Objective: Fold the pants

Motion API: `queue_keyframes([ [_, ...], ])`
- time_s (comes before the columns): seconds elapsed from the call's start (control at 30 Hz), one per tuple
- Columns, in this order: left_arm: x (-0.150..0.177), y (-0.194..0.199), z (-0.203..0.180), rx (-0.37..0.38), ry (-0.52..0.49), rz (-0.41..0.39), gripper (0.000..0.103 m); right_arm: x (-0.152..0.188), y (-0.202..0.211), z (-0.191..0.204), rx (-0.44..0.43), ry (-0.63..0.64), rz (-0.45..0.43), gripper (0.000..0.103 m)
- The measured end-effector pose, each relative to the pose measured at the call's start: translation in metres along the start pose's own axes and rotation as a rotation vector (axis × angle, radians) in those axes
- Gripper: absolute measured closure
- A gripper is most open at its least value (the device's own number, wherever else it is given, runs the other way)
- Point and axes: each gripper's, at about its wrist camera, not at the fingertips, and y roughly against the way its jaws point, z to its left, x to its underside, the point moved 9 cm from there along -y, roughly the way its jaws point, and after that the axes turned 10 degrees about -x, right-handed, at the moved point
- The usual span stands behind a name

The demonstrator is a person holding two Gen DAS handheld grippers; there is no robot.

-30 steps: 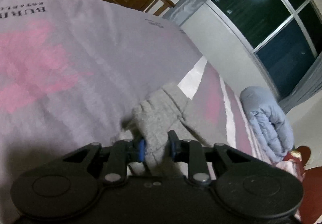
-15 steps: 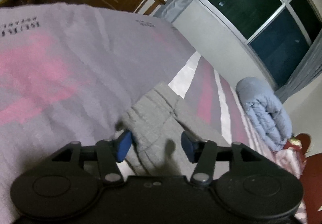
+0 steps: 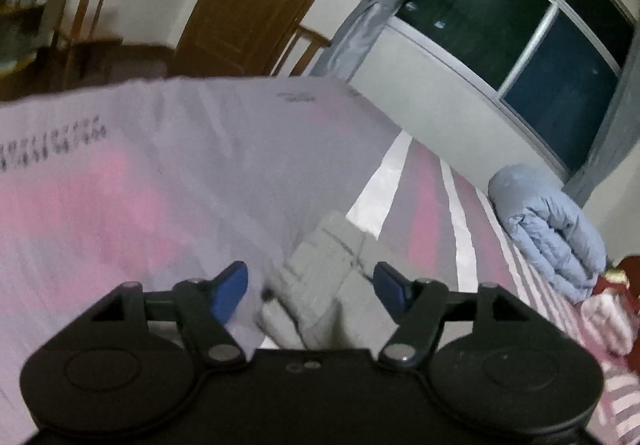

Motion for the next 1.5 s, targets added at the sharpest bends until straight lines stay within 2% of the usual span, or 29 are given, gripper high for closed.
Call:
queue_keyframes([
  [0.1, -0.012, -0.006, -0.014, -0.103, -0.126, -0.044, 0.039, 0.006, -0.038, 0.05, -0.096, 0.111, 0.088, 0.046],
  [0.17, -0.018, -0.009, -0.019, -0.191, -0.18, -0.083, 0.031, 0.01, -0.069, 0.089, -0.156, 0.185, 0.127, 0.046],
  [0.2, -0.019, -0.012, -0.018, -0.243, -0.196, -0.092, 0.03, 0.013, -0.084, 0.109, -0.192, 0.211, 0.144, 0.047],
  [0.27, -0.016, -0.016, -0.015, -0.301, -0.194, -0.086, 0.03, 0.02, -0.112, 0.147, -0.225, 0.28, 0.157, 0.047],
  [0.4, -0.021, -0.023, 0.003, -0.349, -0.128, -0.104, 0.031, 0.038, -0.149, 0.2, -0.25, 0.391, 0.168, 0.047],
  [0.5, -0.037, -0.042, 0.014, -0.383, -0.15, -0.089, 0.03, 0.058, -0.177, 0.225, -0.291, 0.453, 0.236, 0.047],
  [0.6, -0.057, -0.069, 0.03, -0.45, -0.185, -0.038, 0.03, 0.086, -0.213, 0.251, -0.326, 0.555, 0.316, 0.047],
  [0.67, -0.062, -0.084, 0.04, -0.465, -0.207, -0.008, 0.032, 0.109, -0.237, 0.269, -0.361, 0.614, 0.363, 0.054],
  [0.7, -0.064, -0.089, 0.043, -0.477, -0.213, 0.009, 0.035, 0.12, -0.249, 0.274, -0.374, 0.641, 0.385, 0.066],
  [0.73, -0.064, -0.093, 0.041, -0.437, -0.217, 0.026, 0.034, 0.131, -0.263, 0.28, -0.384, 0.666, 0.414, 0.073],
  [0.77, -0.063, -0.094, 0.035, -0.386, -0.219, 0.024, 0.033, 0.141, -0.274, 0.284, -0.396, 0.681, 0.432, 0.073],
  [0.8, -0.061, -0.097, 0.03, -0.373, -0.247, 0.014, 0.032, 0.151, -0.283, 0.289, -0.409, 0.699, 0.448, 0.073],
  [0.87, -0.055, -0.107, 0.034, -0.431, -0.284, 0.02, 0.033, 0.17, -0.302, 0.295, -0.426, 0.75, 0.484, 0.073],
  [0.9, -0.051, -0.113, 0.04, -0.454, -0.269, 0.043, 0.035, 0.178, -0.311, 0.297, -0.439, 0.764, 0.508, 0.073],
  [1.0, -0.042, -0.118, 0.052, -0.432, -0.207, 0.051, 0.035, 0.196, -0.329, 0.3, -0.459, 0.797, 0.568, 0.073],
  [1.13, -0.042, -0.111, 0.054, -0.422, -0.23, 0.037, 0.035, 0.204, -0.337, 0.302, -0.481, 0.857, 0.569, 0.073],
  [1.23, -0.038, -0.1, 0.056, -0.405, -0.186, 0.019, 0.035, 0.206, -0.342, 0.303, -0.487, 0.857, 0.587, 0.075],
  [1.33, -0.031, -0.097, 0.058, -0.401, -0.172, 0.022, 0.035, 0.206, -0.34, 0.309, -0.481, 0.913, 0.581, 0.075],
  [1.47, -0.029, -0.099, 0.057, -0.401, -0.189, 0.025, 0.033, 0.207, -0.343, 0.31, -0.487, 0.916, 0.627, 0.075],
  [1.5, -0.029, -0.1, 0.057, -0.401, -0.192, 0.028, 0.032, 0.208, -0.343, 0.311, -0.498, 0.917, 0.645, 0.079],
])
